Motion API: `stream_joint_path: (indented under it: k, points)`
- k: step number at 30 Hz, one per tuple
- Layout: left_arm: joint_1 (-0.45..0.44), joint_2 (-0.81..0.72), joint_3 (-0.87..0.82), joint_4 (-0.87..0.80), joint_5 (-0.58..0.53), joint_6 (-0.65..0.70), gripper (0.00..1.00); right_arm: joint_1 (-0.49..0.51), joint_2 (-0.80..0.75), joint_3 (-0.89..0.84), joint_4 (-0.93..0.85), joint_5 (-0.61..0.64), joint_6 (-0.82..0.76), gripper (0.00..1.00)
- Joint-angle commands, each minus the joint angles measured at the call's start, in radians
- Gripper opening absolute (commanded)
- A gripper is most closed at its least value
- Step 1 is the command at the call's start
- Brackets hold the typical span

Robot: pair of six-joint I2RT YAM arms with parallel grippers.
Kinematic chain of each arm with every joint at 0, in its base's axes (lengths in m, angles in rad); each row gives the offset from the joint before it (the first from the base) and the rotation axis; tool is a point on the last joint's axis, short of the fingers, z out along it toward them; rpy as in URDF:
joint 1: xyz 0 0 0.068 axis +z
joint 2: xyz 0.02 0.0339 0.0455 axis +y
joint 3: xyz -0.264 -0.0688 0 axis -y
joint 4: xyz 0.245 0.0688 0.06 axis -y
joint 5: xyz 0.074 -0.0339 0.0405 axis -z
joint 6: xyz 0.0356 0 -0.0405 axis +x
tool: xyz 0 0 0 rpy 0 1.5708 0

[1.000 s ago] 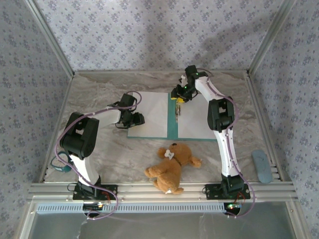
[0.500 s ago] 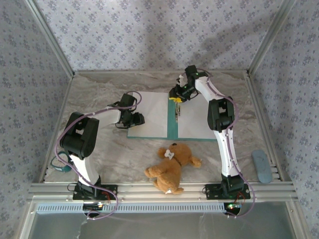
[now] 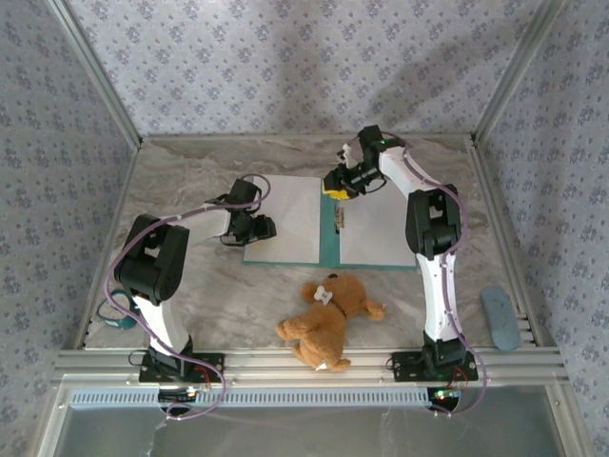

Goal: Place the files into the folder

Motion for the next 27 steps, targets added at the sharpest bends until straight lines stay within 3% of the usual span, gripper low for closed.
stream_joint_path:
  k: [1,9,21,27]
  points:
    - [-0.007,0.045,-0.02,-0.08,-0.011,-0.01,0.45,0.013,-0.074,-0.083,0.005,-0.019,-0.04,0.41]
    - [-0.007,0.043,-0.02,-0.077,-0.006,-0.01,0.45,0.044,-0.146,-0.138,-0.048,0.072,-0.056,0.41]
    - [-0.019,0.035,-0.056,-0.013,0.037,-0.058,0.45,0.137,-0.208,-0.025,-0.236,0.514,0.179,0.43]
    - [-0.059,0.045,-0.067,0.01,0.031,-0.111,0.45,0.179,-0.171,0.026,-0.316,0.622,0.252,0.44]
